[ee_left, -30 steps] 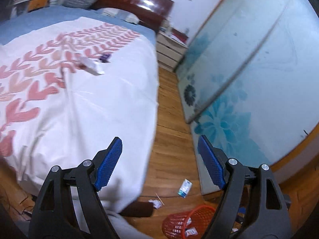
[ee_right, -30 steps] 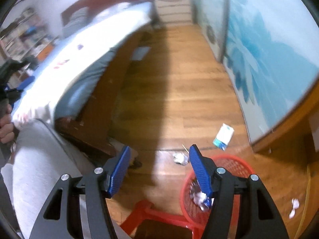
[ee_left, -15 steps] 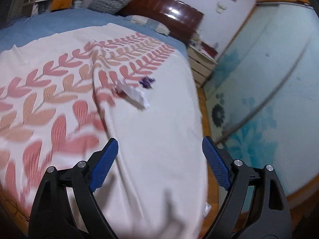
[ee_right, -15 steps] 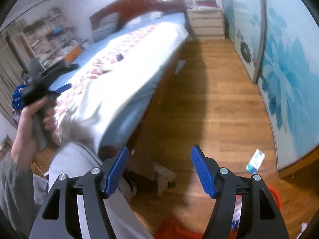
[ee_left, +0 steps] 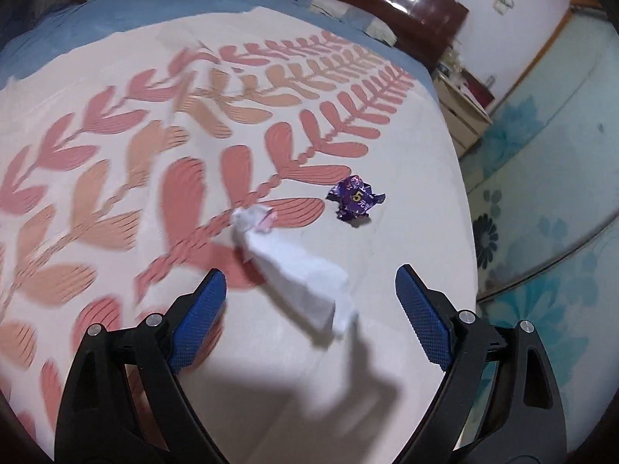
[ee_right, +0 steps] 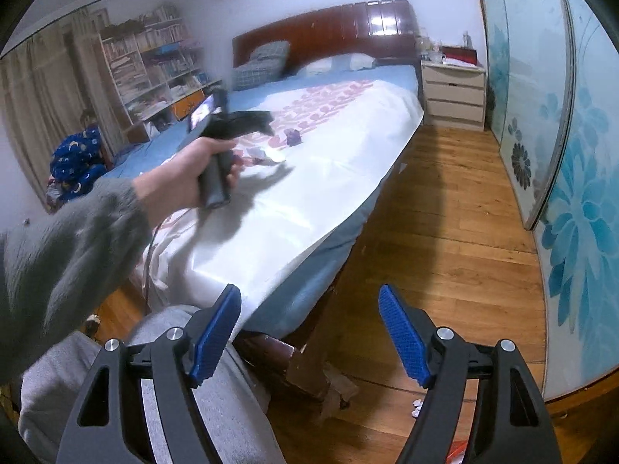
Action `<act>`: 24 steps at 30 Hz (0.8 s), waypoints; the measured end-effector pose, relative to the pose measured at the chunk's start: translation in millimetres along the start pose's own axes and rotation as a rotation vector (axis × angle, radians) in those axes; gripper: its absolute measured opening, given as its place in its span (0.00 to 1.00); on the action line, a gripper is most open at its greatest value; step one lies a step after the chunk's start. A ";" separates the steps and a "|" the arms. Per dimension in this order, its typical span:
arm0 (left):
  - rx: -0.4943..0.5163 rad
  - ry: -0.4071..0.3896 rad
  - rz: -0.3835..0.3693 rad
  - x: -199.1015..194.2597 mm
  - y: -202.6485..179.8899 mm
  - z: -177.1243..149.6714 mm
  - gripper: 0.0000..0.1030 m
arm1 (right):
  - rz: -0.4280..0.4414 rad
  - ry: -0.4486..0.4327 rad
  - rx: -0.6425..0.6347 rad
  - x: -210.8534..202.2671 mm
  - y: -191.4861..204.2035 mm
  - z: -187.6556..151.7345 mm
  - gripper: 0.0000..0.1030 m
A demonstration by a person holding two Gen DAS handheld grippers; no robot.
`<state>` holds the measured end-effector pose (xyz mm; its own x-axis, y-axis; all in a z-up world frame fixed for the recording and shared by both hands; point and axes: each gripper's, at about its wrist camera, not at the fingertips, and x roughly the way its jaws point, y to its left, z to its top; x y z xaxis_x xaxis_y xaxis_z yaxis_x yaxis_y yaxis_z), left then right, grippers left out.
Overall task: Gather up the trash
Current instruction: 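Grasp the white paper with the left tool while the right tool grasps the purple wrapper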
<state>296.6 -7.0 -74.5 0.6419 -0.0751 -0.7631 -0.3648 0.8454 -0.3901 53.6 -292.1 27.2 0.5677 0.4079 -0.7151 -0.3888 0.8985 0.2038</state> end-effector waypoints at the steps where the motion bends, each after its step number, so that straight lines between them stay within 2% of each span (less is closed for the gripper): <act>1: 0.003 0.016 -0.004 7.4 1.1 1.7 0.86 | -0.002 0.005 -0.001 3.3 0.9 1.1 0.72; 3: 0.033 0.057 0.046 18.7 2.5 2.5 0.82 | -0.009 0.009 -0.011 8.8 -0.1 2.4 0.72; 5: 0.060 0.064 0.077 19.5 7.4 -3.8 0.43 | -0.017 0.009 -0.029 14.2 2.0 3.8 0.72; 6: 0.062 0.059 0.070 17.2 10.6 -5.2 0.35 | -0.017 0.010 -0.030 16.7 2.5 5.1 0.72; 7: 0.058 0.062 0.049 13.2 15.9 -7.8 0.16 | -0.016 0.010 -0.029 19.5 4.0 6.4 0.72; 8: 0.051 0.073 0.022 9.1 20.4 -10.6 0.10 | -0.019 0.010 -0.031 22.4 5.3 7.0 0.72; 11: 0.121 0.024 -0.004 -22.8 18.2 -25.7 0.04 | -0.028 0.002 -0.052 32.7 8.5 12.4 0.72; 14: 0.178 -0.053 -0.056 -67.6 15.1 -44.3 0.04 | -0.039 -0.013 -0.070 44.8 11.8 23.2 0.72; 17: 0.229 -0.109 -0.117 -122.4 22.7 -78.3 0.04 | -0.044 -0.036 -0.086 64.8 12.9 45.0 0.72; 20: 0.244 -0.107 -0.132 -147.1 37.2 -101.9 0.04 | -0.042 -0.053 -0.081 96.7 11.3 86.0 0.72; 24: 0.178 -0.081 -0.166 -144.3 56.2 -93.0 0.04 | -0.014 -0.081 -0.068 159.5 14.5 153.6 0.72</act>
<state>120.7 2.2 -34.2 0.7379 -0.1838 -0.6494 -0.1302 0.9054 -0.4042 249.9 -189.1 18.8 0.6290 0.4100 -0.6605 -0.4277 0.8920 0.1464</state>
